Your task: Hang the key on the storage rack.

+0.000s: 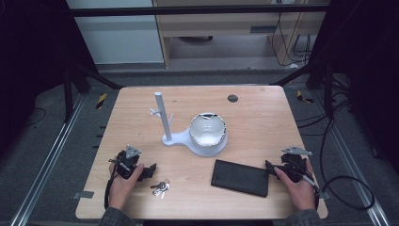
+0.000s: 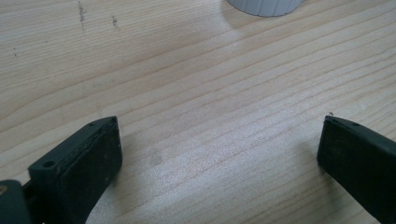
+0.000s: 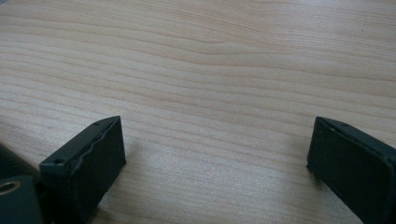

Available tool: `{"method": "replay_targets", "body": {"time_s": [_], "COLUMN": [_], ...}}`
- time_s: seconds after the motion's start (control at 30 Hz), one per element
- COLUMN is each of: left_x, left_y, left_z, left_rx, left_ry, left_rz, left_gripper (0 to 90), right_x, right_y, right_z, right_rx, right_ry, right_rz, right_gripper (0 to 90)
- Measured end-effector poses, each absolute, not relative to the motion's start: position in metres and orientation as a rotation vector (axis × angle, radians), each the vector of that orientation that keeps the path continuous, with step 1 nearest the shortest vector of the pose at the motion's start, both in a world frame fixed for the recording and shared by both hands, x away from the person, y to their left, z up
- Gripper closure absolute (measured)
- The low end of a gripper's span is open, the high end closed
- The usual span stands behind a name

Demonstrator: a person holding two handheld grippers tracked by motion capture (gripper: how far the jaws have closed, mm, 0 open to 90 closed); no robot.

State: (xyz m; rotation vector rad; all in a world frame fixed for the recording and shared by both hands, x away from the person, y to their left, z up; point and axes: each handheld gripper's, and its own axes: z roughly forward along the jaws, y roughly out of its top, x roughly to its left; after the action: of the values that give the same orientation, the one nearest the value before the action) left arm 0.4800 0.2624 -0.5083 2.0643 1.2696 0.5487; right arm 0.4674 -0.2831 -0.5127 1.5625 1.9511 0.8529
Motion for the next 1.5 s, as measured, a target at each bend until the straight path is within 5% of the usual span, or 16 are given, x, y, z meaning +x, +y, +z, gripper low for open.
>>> {"method": "replay_targets", "body": {"time_s": [0.63,0.9,1.17,1.5], "left_x": [0.440,0.441,0.447,0.441], "left_y": [0.253,0.221,0.214,0.212], "left_z": [-0.452,-0.443,-0.443,-0.442], "left_rx": [2.053,2.386,2.482,2.557], "left_ry": [1.111,0.978,0.952,0.910], "left_rz": [0.525,0.434,0.298,0.307], "left_gripper": [7.2,9.0,5.6,13.3], "right_x": [0.464,0.465,0.464,0.464], "right_y": [-0.282,-0.282,-0.282,-0.281], "right_z": [-0.513,-0.512,-0.512,-0.513], "right_rx": [1.552,1.551,1.547,1.549], "right_ry": [1.965,1.970,1.970,1.964], "right_rz": [0.858,0.860,0.861,0.862], "right_gripper": [4.3,4.2,4.4,4.7]}}
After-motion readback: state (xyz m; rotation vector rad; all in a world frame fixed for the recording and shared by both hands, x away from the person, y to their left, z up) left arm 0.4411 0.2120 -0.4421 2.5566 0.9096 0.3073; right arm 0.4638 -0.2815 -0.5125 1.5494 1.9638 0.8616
